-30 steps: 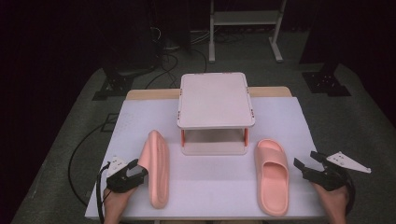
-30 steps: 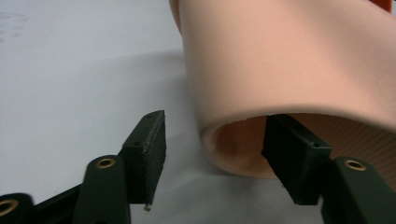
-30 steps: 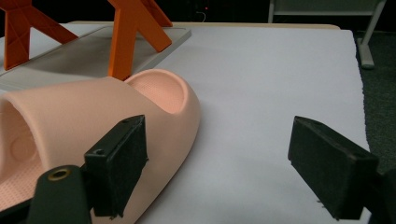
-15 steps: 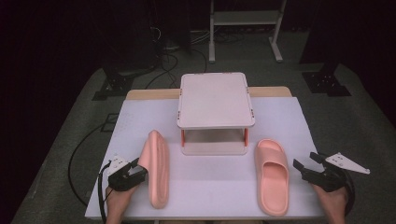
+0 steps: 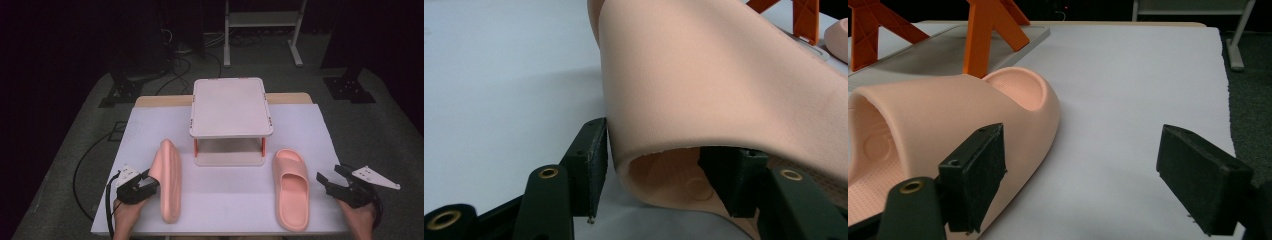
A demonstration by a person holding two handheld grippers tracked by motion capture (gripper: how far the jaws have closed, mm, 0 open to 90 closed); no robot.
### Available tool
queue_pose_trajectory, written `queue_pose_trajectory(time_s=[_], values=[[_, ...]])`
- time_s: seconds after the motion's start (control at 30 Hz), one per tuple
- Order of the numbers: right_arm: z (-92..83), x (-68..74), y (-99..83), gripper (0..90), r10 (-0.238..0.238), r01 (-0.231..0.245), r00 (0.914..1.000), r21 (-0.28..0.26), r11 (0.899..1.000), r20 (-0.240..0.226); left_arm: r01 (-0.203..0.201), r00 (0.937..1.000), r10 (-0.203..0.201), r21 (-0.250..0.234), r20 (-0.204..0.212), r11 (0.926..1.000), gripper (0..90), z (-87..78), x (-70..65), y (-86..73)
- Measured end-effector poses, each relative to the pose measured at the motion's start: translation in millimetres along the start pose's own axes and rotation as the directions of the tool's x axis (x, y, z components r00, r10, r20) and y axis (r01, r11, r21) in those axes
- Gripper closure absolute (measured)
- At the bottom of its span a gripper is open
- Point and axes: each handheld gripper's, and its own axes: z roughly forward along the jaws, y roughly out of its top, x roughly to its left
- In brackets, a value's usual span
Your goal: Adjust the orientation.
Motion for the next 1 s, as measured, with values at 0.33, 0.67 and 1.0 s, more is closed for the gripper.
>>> queue_pose_trajectory(time_s=[0.33,0.67,1.0], values=[[-1.3,-0.5,-0.4,19.1,-0.006,0.006,1.0,-0.002,1.0,-0.003,-0.002,1.0,0.002,-0.015,0.007,0.9999,45.0,0.4,-5.4,6.9],[-2.0,-1.3,-1.1,19.1,-0.004,0.004,1.0,-0.001,1.0,-0.001,-0.008,0.9995,0.01,-0.058,0.028,0.9983,45.5,2.9,-12.7,15.9],[-2.1,-0.8,-1.1,19.1,-0.006,0.006,1.0,-0.002,1.0,-0.004,0.004,1.0,-0.004,-0.052,-0.004,0.9987,47.5,13.4,-13.1,19.9]])
